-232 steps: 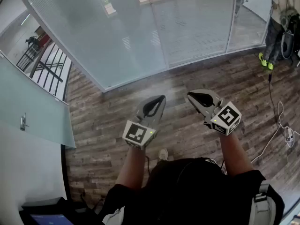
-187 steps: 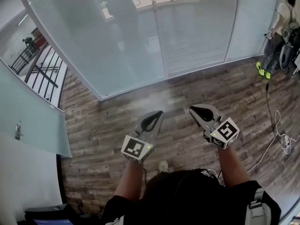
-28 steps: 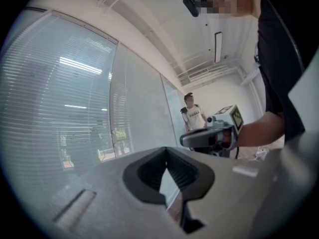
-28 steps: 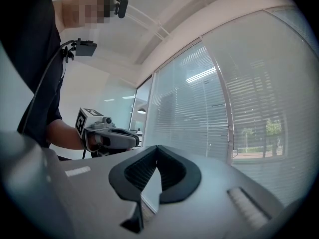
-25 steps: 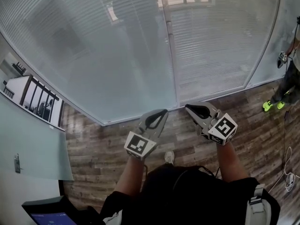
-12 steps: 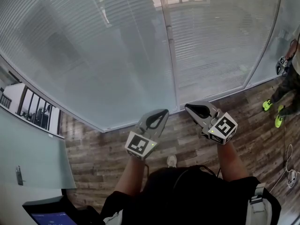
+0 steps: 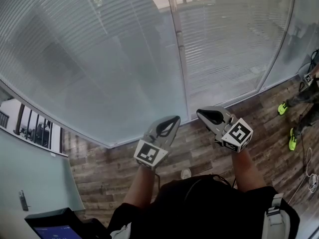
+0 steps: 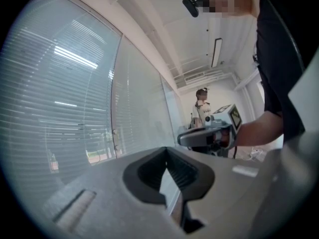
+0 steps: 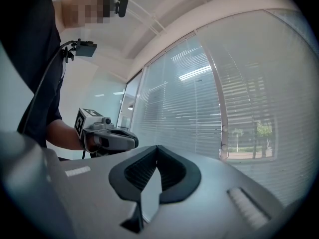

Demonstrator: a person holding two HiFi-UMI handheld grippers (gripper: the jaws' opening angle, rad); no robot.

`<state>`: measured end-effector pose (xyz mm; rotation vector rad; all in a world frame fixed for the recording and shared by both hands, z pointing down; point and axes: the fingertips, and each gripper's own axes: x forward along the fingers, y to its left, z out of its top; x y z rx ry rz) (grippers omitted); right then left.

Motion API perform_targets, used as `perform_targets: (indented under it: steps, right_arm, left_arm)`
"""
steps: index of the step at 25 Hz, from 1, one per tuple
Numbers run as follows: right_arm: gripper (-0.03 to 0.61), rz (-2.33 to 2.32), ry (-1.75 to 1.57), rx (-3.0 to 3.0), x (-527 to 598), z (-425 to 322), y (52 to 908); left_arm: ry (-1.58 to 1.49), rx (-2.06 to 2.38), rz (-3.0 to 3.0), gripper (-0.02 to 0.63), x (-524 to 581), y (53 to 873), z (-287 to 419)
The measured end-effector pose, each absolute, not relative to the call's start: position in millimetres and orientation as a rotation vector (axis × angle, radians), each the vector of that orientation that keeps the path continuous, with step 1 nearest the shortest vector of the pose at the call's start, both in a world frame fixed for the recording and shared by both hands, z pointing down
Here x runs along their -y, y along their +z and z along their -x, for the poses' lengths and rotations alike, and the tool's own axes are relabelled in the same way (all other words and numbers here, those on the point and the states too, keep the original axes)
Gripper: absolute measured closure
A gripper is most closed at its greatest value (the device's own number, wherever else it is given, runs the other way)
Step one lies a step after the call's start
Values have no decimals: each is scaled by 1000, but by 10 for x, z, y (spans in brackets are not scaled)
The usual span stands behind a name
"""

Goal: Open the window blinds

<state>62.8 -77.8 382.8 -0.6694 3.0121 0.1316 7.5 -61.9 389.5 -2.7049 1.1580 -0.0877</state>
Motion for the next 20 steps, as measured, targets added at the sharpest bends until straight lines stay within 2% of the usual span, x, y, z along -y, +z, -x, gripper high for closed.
perform_targets:
  steps: [20]
  right_arm:
    - [572,767,207,-2991,1239,-76,3744]
  left_arm:
    - [-54,-1076,2729,609,1091,3880,481]
